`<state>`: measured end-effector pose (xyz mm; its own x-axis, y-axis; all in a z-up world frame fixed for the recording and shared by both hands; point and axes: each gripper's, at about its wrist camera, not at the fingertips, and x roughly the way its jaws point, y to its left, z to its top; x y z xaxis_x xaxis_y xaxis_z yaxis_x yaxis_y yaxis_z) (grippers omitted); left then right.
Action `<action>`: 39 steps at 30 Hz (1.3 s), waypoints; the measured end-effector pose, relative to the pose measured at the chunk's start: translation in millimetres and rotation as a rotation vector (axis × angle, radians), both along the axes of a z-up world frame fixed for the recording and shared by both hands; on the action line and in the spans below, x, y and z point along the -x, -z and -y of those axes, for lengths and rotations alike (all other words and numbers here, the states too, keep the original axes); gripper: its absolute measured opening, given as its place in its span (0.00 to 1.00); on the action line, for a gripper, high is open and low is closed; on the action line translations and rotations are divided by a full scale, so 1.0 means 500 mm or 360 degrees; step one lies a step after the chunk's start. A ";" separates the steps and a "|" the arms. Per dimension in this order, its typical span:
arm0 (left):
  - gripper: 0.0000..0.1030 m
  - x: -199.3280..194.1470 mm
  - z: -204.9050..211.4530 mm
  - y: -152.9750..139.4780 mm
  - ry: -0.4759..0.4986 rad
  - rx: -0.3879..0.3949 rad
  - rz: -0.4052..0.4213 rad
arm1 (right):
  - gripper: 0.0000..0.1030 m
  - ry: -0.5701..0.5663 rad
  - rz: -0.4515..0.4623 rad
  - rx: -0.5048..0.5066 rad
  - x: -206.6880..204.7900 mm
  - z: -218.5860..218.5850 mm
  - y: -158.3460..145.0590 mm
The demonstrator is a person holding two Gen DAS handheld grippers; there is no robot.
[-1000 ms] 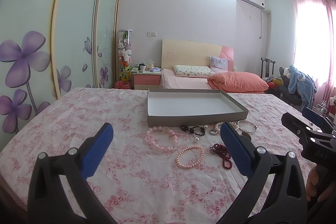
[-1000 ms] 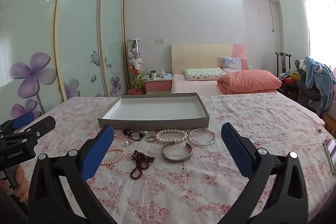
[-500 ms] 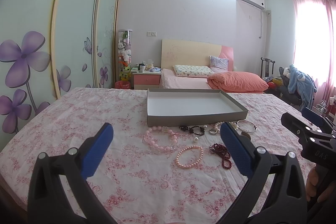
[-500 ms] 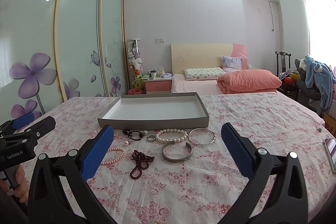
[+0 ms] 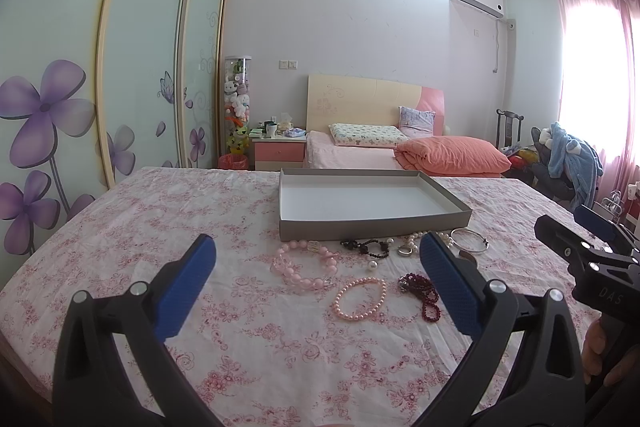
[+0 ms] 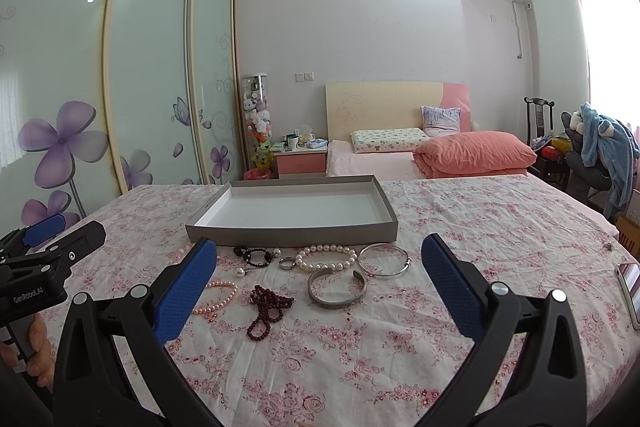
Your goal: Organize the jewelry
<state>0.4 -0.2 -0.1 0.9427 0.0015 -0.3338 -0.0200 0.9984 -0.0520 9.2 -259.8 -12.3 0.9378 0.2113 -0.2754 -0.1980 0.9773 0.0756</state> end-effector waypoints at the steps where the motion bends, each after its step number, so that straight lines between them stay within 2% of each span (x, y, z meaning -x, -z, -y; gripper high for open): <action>1: 0.96 0.000 0.000 0.000 0.0000 0.0000 0.0000 | 0.98 -0.0001 0.0000 -0.0001 0.000 0.000 0.000; 39: 0.96 -0.002 0.004 0.005 -0.0006 -0.0004 -0.0017 | 0.98 -0.0006 -0.0017 0.0011 0.005 -0.009 0.005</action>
